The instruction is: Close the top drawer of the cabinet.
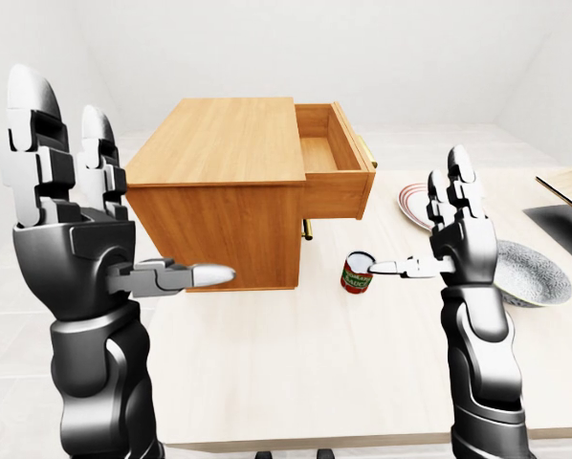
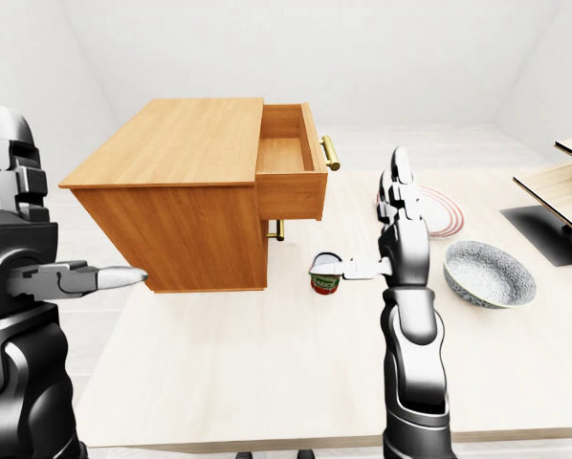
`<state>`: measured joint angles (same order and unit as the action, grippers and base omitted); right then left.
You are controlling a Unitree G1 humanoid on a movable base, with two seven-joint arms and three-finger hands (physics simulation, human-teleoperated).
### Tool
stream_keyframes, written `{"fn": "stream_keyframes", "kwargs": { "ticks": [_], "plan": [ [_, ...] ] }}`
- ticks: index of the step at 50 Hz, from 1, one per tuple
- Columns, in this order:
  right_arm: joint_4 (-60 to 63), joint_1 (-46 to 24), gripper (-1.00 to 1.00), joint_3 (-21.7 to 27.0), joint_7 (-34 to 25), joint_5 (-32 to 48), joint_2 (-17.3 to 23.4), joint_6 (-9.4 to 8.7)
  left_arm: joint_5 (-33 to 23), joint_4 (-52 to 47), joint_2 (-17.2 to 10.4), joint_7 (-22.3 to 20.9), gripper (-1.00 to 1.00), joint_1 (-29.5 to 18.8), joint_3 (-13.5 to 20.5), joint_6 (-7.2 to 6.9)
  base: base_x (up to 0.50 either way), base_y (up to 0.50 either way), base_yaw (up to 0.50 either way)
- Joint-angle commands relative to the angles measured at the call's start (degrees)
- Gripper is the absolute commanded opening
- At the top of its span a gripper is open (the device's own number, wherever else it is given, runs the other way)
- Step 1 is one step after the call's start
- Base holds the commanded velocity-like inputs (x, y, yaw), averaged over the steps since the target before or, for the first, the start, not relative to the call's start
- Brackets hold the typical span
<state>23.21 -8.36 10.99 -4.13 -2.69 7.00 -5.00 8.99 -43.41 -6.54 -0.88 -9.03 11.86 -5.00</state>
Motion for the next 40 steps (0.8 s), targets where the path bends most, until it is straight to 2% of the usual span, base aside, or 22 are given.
{"fn": "stream_keyframes", "kwargs": {
  "ticks": [1,18,21,32,40],
  "plan": [
    [-2.1,-1.3,1.00,-1.7,0.5,2.3,0.0,0.00,-0.2,-0.2,0.0,0.5,1.00,-2.0,-0.8,0.00,0.00,0.00,0.00],
    [-2.1,-1.4,1.00,-1.6,0.4,2.4,-0.2,0.00,-0.1,-0.2,0.0,0.6,1.00,-2.0,-0.8,0.00,0.00,0.00,0.00],
    [-4.7,-2.8,1.00,-2.7,-0.4,2.6,0.0,0.00,-0.2,0.7,0.3,1.4,1.00,-2.2,0.2,0.00,0.00,0.00,0.00],
    [-8.2,-6.3,1.00,-3.5,0.4,3.1,-0.6,0.00,-2.7,1.2,-0.4,2.3,1.00,-1.9,-1.7,0.00,0.00,0.00,0.00],
    [-13.7,-8.3,1.00,-3.0,0.5,-1.0,-0.9,0.00,-1.8,0.6,0.2,2.1,1.00,-1.9,-0.6,0.00,0.00,0.00,0.00]
  ]
}}
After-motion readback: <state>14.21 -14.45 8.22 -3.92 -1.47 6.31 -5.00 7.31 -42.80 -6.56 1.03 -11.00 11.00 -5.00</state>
